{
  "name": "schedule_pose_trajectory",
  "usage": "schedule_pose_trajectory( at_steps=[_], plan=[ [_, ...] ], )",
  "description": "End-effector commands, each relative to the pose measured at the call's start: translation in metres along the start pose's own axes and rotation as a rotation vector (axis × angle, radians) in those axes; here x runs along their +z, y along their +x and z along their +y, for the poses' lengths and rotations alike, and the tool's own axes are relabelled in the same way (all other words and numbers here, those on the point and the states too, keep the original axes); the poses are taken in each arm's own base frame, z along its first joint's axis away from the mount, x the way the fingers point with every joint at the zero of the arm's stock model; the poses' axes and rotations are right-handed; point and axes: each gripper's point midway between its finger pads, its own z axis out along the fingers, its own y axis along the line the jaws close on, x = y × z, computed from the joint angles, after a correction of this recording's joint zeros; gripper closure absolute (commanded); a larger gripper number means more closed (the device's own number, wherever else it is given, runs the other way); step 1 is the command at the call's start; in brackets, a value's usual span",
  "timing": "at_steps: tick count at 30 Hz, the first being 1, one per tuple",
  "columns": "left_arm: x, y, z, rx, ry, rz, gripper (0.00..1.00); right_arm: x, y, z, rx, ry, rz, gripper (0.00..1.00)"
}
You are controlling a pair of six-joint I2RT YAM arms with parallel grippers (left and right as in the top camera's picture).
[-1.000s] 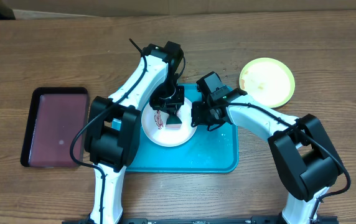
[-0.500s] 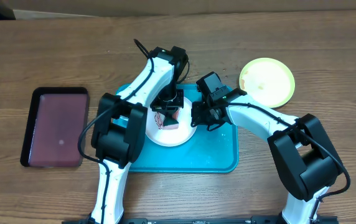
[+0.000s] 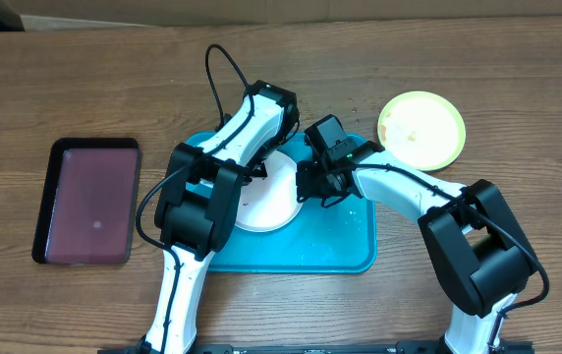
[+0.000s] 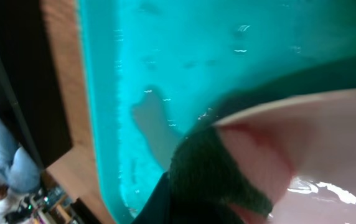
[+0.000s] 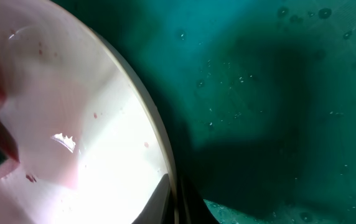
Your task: Clean dirty plates on tray and stack at the side
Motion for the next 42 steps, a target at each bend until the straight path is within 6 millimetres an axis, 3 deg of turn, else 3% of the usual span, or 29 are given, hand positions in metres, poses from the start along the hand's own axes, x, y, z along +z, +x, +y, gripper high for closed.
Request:
schedule_pose_trajectory(
  at_steps=[1, 4, 7, 10, 13, 15, 20, 25, 28, 34, 38, 42],
  plan=[
    [-0.02, -0.03, 0.037, -0.157, -0.04, -0.13, 0.96, 0.005, -0.003, -0.034, 0.046, 0.121, -0.014, 0.96],
    [-0.047, -0.03, 0.03, -0.146, 0.142, -0.14, 0.96, 0.005, -0.003, -0.034, 0.046, 0.121, -0.014, 0.96],
    [-0.082, -0.02, -0.003, 0.049, 0.442, -0.121, 0.96, 0.005, -0.003, -0.034, 0.057, 0.121, -0.014, 0.96],
    [-0.108, 0.002, -0.034, 0.229, 0.683, -0.063, 0.96, 0.005, -0.003, -0.034, 0.065, 0.12, -0.015, 0.96],
    [-0.116, 0.026, -0.056, 0.357, 0.803, 0.004, 0.96, 0.005, -0.003, -0.034, 0.068, 0.12, -0.015, 0.96],
    [-0.11, 0.042, -0.068, 0.417, 0.833, 0.044, 0.96, 0.005, -0.003, -0.034, 0.068, 0.12, -0.014, 0.96],
    [-0.07, 0.06, -0.09, 0.442, 0.806, 0.085, 0.96, 0.005, -0.003, -0.034, 0.068, 0.12, -0.014, 0.96],
    [-0.033, 0.054, -0.1, 0.403, 0.794, 0.057, 0.96, 0.005, -0.003, -0.034, 0.068, 0.12, -0.014, 0.96],
    [-0.007, 0.037, -0.09, 0.314, 0.701, 0.019, 0.96, 0.005, -0.003, -0.034, 0.068, 0.12, -0.014, 0.96],
    [0.038, -0.001, -0.026, 0.063, 0.355, -0.061, 0.96, 0.005, -0.003, -0.034, 0.068, 0.121, -0.014, 0.96],
    [0.045, -0.02, 0.017, -0.091, 0.175, -0.118, 0.96, 0.005, -0.003, -0.034, 0.068, 0.121, -0.014, 0.96],
    [0.031, -0.039, 0.044, -0.175, 0.077, -0.185, 0.96, 0.005, -0.003, -0.034, 0.068, 0.121, -0.015, 0.96]
  ],
)
